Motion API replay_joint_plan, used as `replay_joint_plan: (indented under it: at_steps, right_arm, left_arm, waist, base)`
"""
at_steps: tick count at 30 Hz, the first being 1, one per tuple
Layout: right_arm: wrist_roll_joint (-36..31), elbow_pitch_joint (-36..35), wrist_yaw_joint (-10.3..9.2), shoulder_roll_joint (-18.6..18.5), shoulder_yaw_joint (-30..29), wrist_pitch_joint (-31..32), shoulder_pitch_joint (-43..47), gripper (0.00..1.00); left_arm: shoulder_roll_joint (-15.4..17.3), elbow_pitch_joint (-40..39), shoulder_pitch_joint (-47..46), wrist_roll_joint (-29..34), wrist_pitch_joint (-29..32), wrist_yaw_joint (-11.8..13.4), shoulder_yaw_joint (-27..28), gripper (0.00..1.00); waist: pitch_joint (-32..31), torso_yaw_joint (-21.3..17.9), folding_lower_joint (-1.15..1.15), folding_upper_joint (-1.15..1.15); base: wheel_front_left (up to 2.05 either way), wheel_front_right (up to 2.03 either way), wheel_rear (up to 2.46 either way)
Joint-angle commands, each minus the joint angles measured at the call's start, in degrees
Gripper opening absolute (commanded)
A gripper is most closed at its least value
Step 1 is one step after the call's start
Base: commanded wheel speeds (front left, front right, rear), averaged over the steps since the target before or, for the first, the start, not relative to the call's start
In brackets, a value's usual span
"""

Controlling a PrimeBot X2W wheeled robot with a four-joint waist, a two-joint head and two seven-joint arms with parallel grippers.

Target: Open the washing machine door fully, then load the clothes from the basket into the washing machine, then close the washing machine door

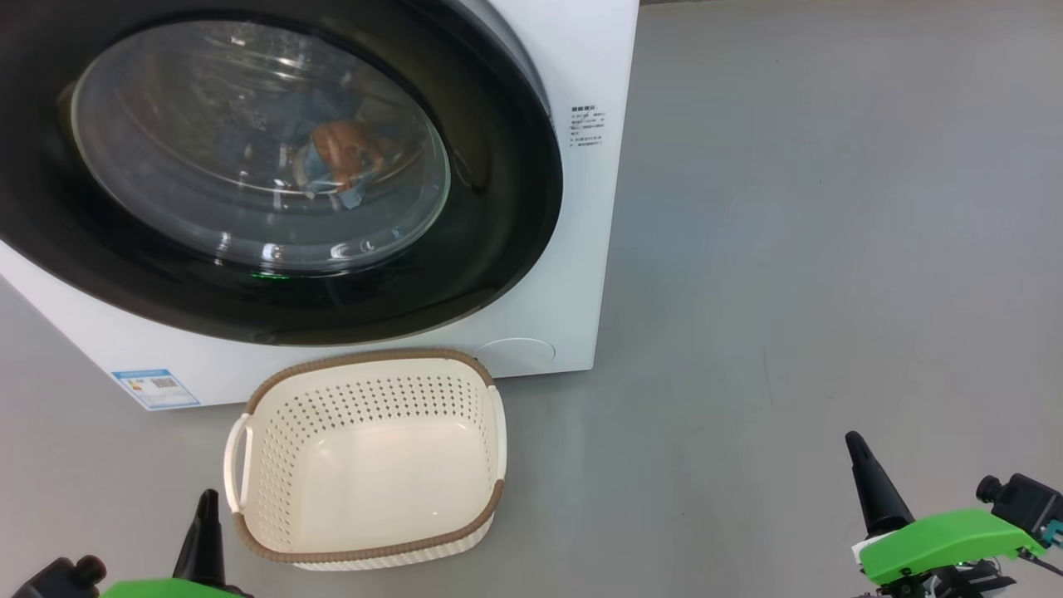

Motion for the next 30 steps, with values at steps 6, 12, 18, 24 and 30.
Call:
replay_joint_plan:
  at_steps: [6,12,18,24,30]
  right_arm:
    - [4.07,-2.34,0.04,0.11,-0.71,1.26,-0.41,0.00]
    - [6.98,-2.97,0.04,0.62,-1.35,2.27,-0.30,0.00]
    - [9.39,-3.49,0.04,1.06,-1.89,3.11,-0.21,0.00]
    - [12.28,-4.12,0.05,1.58,-2.54,4.12,-0.10,0.00]
    - [15.17,-4.75,0.05,2.11,-3.20,5.14,0.02,0.00]
  left_arm:
    - [0.33,-1.73,-1.86,-4.47,1.31,-0.06,1.51,0.00]
    - [0.20,-1.86,-2.05,-7.86,2.32,-0.06,1.72,0.00]
    - [0.09,-1.97,-2.20,-10.68,3.17,-0.07,1.89,0.00]
    - [-0.04,-2.10,-2.39,-14.05,4.17,-0.07,2.10,0.00]
    - [-0.17,-2.23,-2.58,-17.44,5.18,-0.08,2.31,0.00]
  waist:
    - [-0.45,0.28,-0.01,0.00]
    - [-0.83,0.51,0.00,0.00]
    - [-1.15,0.71,0.00,0.00]
    - [-1.53,0.94,0.00,0.00]
    - [-1.92,1.17,0.00,0.00]
  base:
    - [0.00,0.00,0.00]
    - [0.00,0.00,0.00]
    - [0.00,0.00,0.00]
    - [0.00,0.00,0.00]
    - [0.00,0.00,0.00]
